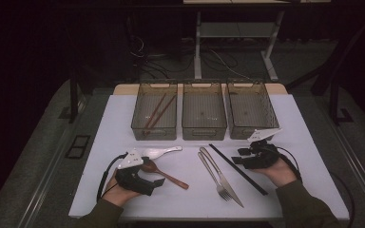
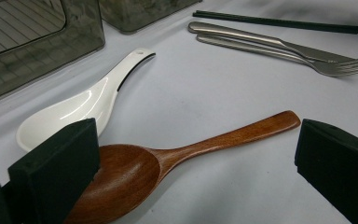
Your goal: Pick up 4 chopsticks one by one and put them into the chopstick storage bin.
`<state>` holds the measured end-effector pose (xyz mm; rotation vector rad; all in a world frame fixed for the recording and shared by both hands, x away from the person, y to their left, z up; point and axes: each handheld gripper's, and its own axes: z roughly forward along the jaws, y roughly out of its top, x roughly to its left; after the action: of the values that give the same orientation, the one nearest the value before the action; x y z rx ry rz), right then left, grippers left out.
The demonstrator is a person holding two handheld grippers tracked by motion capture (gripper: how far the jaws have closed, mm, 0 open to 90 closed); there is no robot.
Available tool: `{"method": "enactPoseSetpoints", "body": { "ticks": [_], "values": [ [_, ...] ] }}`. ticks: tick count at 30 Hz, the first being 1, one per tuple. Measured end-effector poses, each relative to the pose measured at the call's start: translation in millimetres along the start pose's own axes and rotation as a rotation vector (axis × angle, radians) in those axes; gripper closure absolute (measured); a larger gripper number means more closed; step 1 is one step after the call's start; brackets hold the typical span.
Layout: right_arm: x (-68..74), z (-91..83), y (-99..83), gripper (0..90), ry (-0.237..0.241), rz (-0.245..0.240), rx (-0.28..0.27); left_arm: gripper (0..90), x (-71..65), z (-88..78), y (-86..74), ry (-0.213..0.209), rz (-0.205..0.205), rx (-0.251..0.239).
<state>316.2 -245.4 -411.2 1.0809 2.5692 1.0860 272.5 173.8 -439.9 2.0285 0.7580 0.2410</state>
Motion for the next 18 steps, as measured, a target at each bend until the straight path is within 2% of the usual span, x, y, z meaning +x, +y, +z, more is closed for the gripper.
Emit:
{"method": "enactPoseSetpoints", "body": {
  "ticks": [9, 18],
  "values": [
    [7.7, -14.0, -24.0, 68.3, -0.013, -0.016, 0.055, 0.0, -0.5, 0.2, -0.1, 0.000, 0.000, 0.001],
    [8.3, -13.5, -41.4, 76.3, -0.022, -0.012, 0.105, 0.0, -0.6, 0.5, 0.0, 0.000, 0.000, 0.001]
  ]
}}
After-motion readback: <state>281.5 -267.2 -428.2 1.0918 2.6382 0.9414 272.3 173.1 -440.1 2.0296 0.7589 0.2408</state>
